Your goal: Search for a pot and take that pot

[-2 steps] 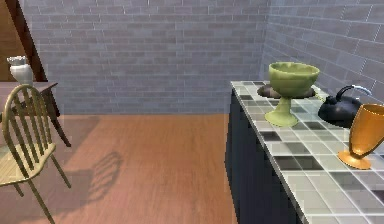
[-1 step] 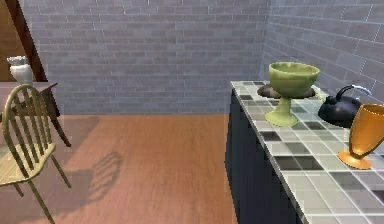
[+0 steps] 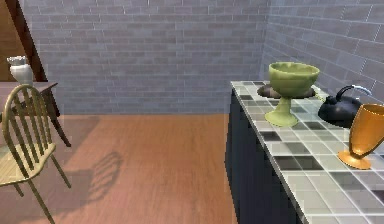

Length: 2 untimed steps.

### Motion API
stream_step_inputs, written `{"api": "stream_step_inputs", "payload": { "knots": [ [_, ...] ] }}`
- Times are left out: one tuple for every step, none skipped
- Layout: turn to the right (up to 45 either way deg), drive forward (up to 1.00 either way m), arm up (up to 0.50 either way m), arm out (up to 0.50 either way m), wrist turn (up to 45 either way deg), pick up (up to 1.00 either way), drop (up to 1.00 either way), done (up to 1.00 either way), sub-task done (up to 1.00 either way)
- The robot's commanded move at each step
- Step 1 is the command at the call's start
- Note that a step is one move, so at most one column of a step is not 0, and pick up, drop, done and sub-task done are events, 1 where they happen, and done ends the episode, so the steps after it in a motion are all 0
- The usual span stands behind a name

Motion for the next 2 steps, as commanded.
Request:
{"api": "stream_step_inputs", "payload": {
  "knots": [
    [0.0,0.00,0.00,0.00,0.0,1.00,0.00,0.00,0.00],
    [0.0,0.00,0.00,0.00,0.0,0.00,0.00,1.00,0.00]
  ]
}}
